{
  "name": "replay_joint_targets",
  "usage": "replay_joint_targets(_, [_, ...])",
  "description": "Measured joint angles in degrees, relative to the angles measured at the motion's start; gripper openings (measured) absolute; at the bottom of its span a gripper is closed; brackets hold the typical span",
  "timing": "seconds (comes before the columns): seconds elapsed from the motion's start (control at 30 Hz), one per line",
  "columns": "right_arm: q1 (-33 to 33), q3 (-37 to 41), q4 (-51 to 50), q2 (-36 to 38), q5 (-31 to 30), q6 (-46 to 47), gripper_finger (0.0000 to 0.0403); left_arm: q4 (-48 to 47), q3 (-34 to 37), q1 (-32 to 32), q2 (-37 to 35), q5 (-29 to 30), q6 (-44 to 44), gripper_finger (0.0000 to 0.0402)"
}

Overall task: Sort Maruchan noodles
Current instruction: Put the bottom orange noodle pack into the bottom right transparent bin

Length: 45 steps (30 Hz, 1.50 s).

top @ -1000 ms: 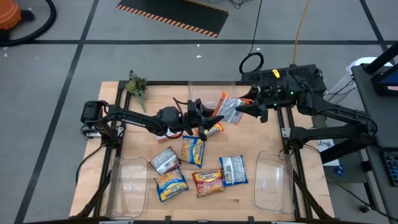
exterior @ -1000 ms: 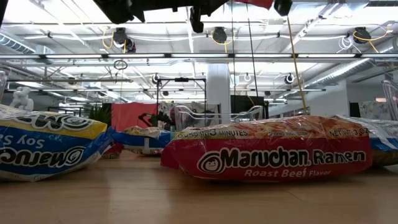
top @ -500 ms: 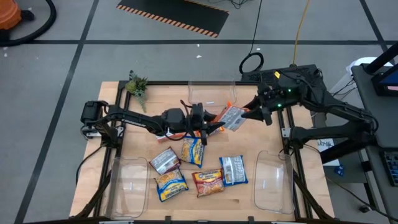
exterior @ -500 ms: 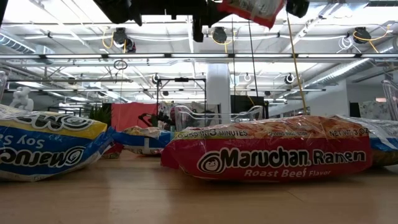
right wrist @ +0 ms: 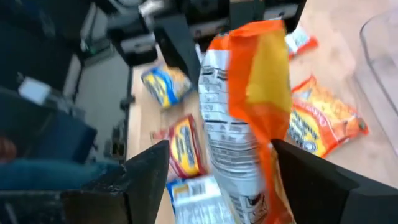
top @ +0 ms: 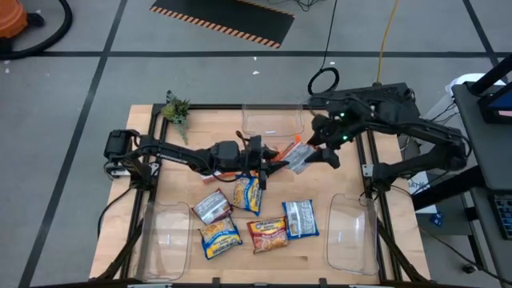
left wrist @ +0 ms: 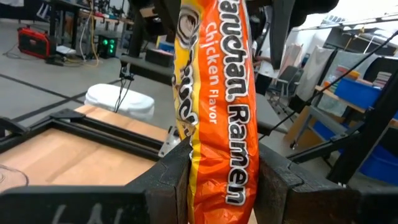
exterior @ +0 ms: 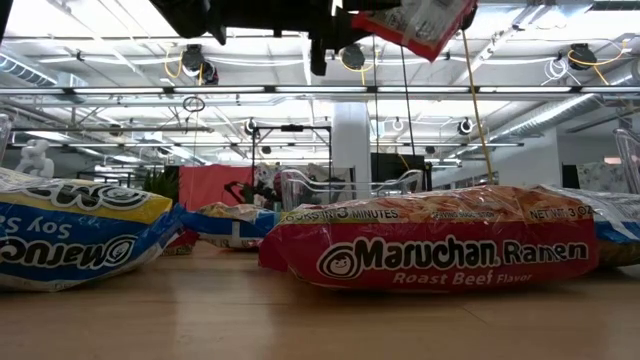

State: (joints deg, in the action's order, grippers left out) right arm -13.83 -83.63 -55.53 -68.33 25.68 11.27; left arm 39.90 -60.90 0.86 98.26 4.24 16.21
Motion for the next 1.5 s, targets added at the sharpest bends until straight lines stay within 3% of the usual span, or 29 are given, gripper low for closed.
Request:
replay_joint_targets(0.5, [1.58,-1.47,-3.95,-6.41,-0.14,-8.74,0.0263,-1.43,0.00,0.84,0.02,0.29,0.12,0.0123])
replay_joint_targets(0.87, [1.58,-1.42,-4.06,-7.37,-0.16,-8.81,0.0170,-1.10,0.00,0.84,0.02,-0.92,0.10,0.0123])
replay_joint_targets(1.17, [1.58,-1.38,-4.26,-7.37,-0.36,-9.16,0.0123,-1.57,0.00,0.84,0.02,-1.04,0.87,0.0123])
replay_joint_targets(1.3, [1.58,-1.38,-4.29,-7.34,-0.32,-9.02,0.0119,-1.68,-0.01,0.84,0.02,-0.90,3.14,0.0143])
replay_joint_targets(1.5, [1.58,-1.31,-4.63,-7.37,-1.93,-8.98,0.0118,-2.04,-0.07,1.27,0.00,0.36,4.92,0.0217])
